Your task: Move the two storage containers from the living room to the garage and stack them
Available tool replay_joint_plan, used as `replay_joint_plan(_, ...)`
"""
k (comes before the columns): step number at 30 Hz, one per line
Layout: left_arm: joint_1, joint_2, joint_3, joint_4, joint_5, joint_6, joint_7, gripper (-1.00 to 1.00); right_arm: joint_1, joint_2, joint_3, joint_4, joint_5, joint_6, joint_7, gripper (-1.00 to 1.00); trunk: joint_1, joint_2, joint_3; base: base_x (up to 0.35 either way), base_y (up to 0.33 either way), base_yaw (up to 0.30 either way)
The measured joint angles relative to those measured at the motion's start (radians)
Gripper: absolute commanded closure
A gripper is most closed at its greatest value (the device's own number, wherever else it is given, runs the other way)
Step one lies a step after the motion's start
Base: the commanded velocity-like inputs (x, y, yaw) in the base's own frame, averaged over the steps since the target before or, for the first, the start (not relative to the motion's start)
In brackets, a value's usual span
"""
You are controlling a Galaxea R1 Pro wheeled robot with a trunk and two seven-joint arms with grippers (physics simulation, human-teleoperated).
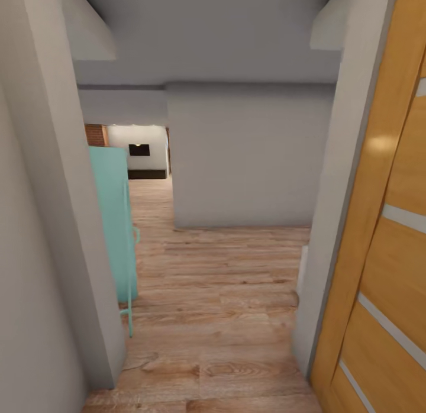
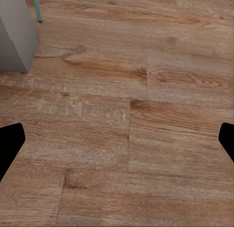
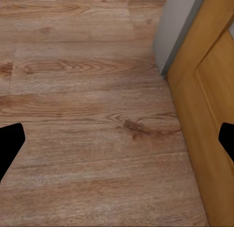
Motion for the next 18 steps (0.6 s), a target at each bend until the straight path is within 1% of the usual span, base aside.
replay_joint_plan(18,0.0,0.0,0.0,0.0,-0.002,0.0,0.0,-1.0,0.0,0.0,-0.001,0.0,0.002,-0.001,-0.002,-1.0,0.0,0.0,0.0,0.323,0.0,0.0)
